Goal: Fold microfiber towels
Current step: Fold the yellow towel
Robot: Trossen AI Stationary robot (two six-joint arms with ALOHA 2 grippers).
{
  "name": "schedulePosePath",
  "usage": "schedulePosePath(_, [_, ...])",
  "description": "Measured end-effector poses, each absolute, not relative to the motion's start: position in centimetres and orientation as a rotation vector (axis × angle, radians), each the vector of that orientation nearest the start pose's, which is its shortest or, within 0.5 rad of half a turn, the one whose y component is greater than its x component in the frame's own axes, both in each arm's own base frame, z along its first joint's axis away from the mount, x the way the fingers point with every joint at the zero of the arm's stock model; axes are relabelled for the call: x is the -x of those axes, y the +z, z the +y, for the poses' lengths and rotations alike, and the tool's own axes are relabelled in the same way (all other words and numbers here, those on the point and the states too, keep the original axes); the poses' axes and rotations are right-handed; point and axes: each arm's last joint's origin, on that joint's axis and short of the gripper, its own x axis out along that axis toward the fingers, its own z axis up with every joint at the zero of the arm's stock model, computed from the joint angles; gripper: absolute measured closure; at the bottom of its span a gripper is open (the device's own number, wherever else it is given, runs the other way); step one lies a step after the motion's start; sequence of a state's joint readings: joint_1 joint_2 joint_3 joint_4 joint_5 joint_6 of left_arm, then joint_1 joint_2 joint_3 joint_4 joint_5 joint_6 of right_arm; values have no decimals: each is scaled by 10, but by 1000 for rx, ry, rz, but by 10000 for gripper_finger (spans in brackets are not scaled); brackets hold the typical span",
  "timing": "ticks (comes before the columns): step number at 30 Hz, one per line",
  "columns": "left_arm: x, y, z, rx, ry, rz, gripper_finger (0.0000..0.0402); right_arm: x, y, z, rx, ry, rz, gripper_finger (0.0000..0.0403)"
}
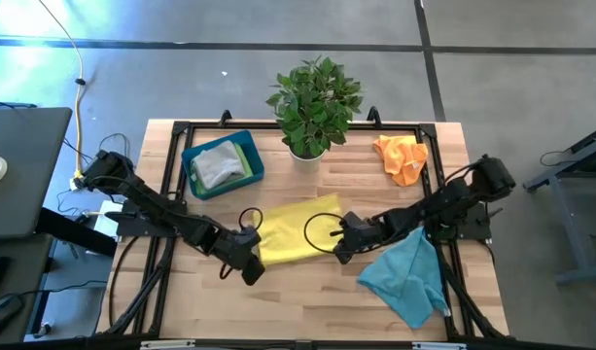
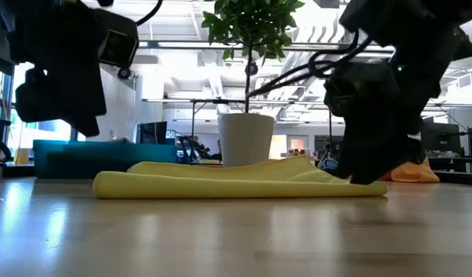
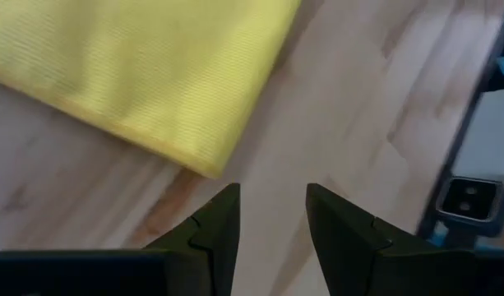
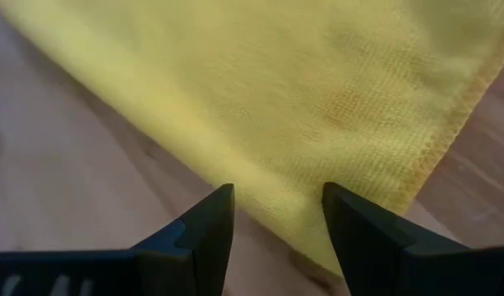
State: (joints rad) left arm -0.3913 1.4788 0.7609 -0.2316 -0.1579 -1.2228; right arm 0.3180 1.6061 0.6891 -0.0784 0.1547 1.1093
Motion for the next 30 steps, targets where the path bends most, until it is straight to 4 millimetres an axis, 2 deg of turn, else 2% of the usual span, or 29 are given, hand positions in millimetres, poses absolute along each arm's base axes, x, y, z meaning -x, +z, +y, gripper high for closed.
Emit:
schedulePosePath(5, [-255,173,-111,894,331,895,271,-264,125,76,-705,-414,982,222])
schedulePosePath(10, [-252,173,-116,848,297,911,271,-249,130,61,-599,-505,1069,222])
schedulePosePath(13, [-251,173,-117,790,273,926,271,-240,137,51,-546,-561,1106,222])
schedulePosePath(16, [-252,172,-115,757,245,940,271,-245,158,49,-528,-509,1034,222])
schedulePosePath(19, [-253,172,-111,728,194,977,271,-256,171,59,-464,-352,918,222])
schedulePosePath(23, [-254,171,-106,669,147,1003,271,-276,184,83,-303,-111,693,222])
schedulePosePath(26, [-255,171,-103,633,126,1016,271,-287,182,96,-177,-25,578,222])
schedulePosePath(30, [-253,169,-100,609,93,1064,271,-302,167,105,-147,-4,493,222])
